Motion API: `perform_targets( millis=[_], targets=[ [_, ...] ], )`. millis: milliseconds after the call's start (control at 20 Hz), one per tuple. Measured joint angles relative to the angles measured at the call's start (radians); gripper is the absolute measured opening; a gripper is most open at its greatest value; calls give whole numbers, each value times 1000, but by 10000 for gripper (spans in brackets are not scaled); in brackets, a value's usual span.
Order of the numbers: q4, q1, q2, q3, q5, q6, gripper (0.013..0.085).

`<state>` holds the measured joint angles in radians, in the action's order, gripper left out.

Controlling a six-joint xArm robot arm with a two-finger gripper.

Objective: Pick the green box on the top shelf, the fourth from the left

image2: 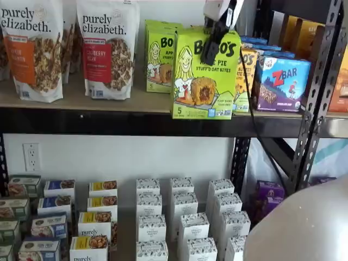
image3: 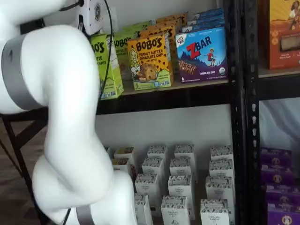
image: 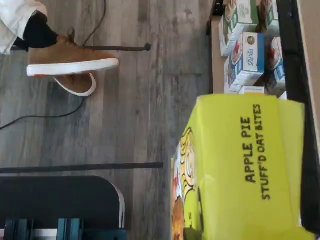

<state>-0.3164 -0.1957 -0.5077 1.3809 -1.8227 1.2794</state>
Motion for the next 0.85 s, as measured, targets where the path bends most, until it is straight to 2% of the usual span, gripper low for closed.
perform_targets(
  millis=[250,850],
  targets=[
    [-6,11,-62,-83,43,15,130],
    [11,42,-168,-232,60,60,130]
  ],
)
